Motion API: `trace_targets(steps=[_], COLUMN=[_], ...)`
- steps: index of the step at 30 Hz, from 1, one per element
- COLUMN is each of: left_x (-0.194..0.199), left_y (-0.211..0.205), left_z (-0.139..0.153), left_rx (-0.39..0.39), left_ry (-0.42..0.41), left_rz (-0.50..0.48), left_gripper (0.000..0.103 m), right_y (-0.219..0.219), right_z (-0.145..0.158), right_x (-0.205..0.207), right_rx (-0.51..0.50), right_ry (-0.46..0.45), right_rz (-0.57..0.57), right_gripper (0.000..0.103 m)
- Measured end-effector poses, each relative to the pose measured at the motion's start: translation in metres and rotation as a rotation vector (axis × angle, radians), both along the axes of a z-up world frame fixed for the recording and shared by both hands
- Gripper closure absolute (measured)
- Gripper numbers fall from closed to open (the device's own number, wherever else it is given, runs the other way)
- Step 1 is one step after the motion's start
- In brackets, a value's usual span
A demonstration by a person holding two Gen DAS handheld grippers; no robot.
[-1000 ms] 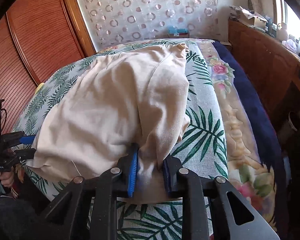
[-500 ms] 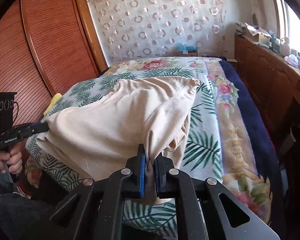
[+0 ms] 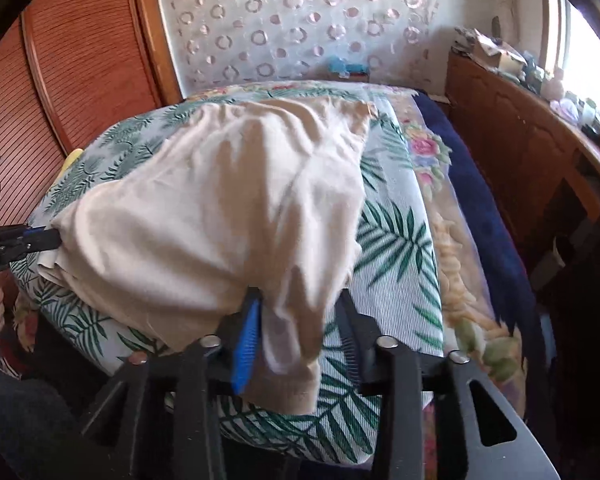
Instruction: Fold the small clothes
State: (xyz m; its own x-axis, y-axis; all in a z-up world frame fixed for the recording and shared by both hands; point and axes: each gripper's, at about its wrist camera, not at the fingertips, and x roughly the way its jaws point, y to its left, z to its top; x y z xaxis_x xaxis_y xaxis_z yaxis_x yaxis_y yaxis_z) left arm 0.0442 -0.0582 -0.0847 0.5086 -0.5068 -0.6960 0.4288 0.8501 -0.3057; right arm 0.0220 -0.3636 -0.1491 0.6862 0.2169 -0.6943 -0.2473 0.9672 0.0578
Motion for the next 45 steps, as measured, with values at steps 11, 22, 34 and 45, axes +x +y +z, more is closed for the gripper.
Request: trace_targets(steps=[11,22,34,45], left_x=[0.000,0.019,0.150,0.214], left_y=[-0.002,0.012,0.003,-0.006], left_z=[-0.016,0.052,0.068,0.046], left_rx=[0.031,-0.103,-0.028,0.019], left_ry=[0.045,-0.133,-0.155,-0.114], left_rz=[-0.001,0.031,0.133,0.159], left_gripper=[0.094,0.095,0.095,0.095], right_y=[0.014,-0.005,0.004,0.008], right_z=[-0.007,0.052,0.081,0.077], right_x=[-0.006,0.000,0.129,0.184], right_rx=[-0.014,0.192,0.122,0.119], right_ry=[0.014,-0.137,-0.178,-0.167], right_rz=[0.037,0.112,0.057,0.052], right_gripper=[0.068,0.096,0.096,0.096])
